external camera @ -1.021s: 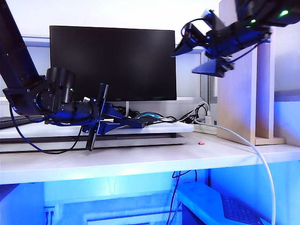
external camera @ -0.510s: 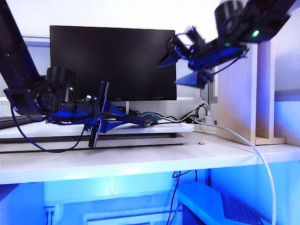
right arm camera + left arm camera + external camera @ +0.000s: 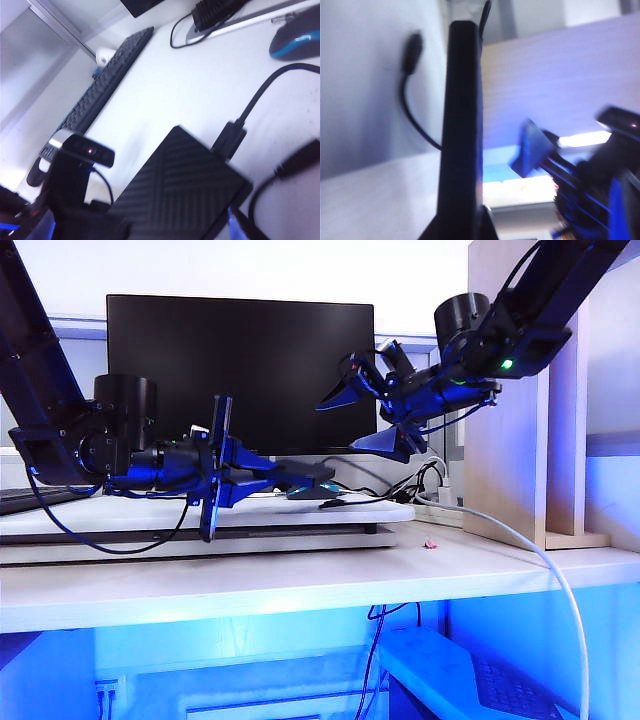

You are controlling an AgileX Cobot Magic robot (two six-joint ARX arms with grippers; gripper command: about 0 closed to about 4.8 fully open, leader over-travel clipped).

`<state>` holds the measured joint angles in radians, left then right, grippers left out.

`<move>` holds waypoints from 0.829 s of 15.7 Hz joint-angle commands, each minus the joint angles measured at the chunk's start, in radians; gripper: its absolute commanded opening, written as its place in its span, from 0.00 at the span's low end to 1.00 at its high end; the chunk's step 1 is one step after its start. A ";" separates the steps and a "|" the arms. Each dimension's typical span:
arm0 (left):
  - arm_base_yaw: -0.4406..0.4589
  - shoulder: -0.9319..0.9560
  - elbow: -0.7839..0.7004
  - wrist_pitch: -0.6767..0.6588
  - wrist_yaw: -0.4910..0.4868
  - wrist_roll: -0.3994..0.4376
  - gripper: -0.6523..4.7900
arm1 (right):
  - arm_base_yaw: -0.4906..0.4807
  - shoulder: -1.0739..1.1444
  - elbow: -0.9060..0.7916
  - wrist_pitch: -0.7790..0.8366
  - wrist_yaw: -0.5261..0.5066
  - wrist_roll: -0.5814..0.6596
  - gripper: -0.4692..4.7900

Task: Unplug the data cable of the portable hard drive.

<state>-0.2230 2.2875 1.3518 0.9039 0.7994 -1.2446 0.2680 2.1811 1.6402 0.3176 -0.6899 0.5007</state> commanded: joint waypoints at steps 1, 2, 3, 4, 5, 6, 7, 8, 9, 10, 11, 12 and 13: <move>-0.001 -0.004 0.006 0.101 0.060 -0.029 0.11 | 0.002 0.021 0.039 0.035 0.016 0.009 0.97; -0.001 -0.004 0.006 0.116 0.069 -0.036 0.11 | 0.002 0.025 0.043 0.038 0.019 0.009 0.97; -0.001 -0.004 0.006 0.153 0.080 -0.055 0.11 | 0.002 0.039 0.061 0.030 0.019 0.013 0.96; -0.001 -0.005 0.006 0.172 0.085 -0.069 0.11 | 0.002 0.047 0.070 0.030 0.018 0.023 0.96; -0.001 -0.005 0.006 0.207 0.097 -0.093 0.11 | 0.002 0.064 0.092 0.031 0.018 0.029 0.96; 0.000 -0.005 0.006 0.222 0.106 -0.102 0.11 | 0.002 0.074 0.108 0.029 0.018 0.032 0.93; -0.001 -0.005 0.006 0.226 0.122 -0.103 0.11 | 0.002 0.076 0.113 0.032 0.021 0.032 0.88; -0.001 -0.005 0.006 0.229 0.133 -0.103 0.11 | 0.002 0.076 0.113 0.039 0.026 0.032 0.88; -0.001 -0.005 0.006 0.229 0.149 -0.102 0.11 | 0.002 0.076 0.113 0.053 0.030 0.032 0.88; -0.001 -0.005 0.006 0.238 0.160 -0.103 0.11 | 0.000 0.076 0.114 0.056 0.042 0.032 0.83; -0.001 -0.005 0.006 0.243 0.172 -0.103 0.11 | 0.000 0.076 0.114 0.060 0.042 0.032 0.80; -0.001 -0.005 0.006 0.243 0.174 -0.103 0.11 | 0.000 0.076 0.114 0.061 0.042 0.032 0.80; 0.000 -0.005 0.006 0.243 0.173 -0.102 0.11 | 0.000 0.076 0.114 0.061 0.042 0.032 0.74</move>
<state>-0.2237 2.2883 1.3529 1.1183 0.9668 -1.3479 0.2661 2.2646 1.7481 0.3553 -0.6491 0.5312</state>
